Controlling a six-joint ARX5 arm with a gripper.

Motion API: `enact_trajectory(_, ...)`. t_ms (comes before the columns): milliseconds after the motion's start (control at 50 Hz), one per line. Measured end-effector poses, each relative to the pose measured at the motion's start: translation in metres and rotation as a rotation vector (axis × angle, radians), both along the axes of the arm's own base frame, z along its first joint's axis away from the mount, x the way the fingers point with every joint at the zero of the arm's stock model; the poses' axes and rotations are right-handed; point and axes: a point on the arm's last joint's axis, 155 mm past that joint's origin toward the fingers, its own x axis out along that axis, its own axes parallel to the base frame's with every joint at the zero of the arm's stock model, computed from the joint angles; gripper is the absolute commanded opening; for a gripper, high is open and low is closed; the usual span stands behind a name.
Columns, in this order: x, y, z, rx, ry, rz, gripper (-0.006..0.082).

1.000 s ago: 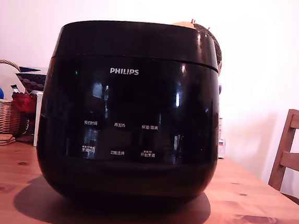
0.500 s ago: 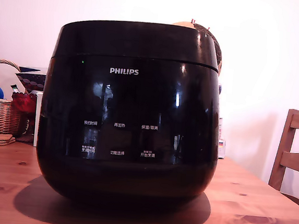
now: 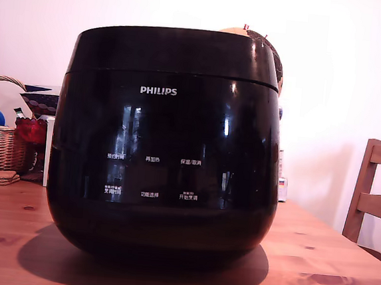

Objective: Open the rice cooker by pressing the large metal button on the top of its lid with medium force

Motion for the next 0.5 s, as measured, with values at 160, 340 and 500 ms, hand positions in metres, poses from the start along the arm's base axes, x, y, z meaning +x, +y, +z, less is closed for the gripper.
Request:
enact_trajectory(160,0.009,-0.025,-0.002,0.042,-0.008,-0.043,-0.0024)
enact_trajectory(340,0.016,-0.057,-0.003,0.105,-0.038,-0.079,-0.0024)
enact_trajectory(500,0.024,-0.084,-0.012,0.178,-0.043,-0.085,-0.0024)
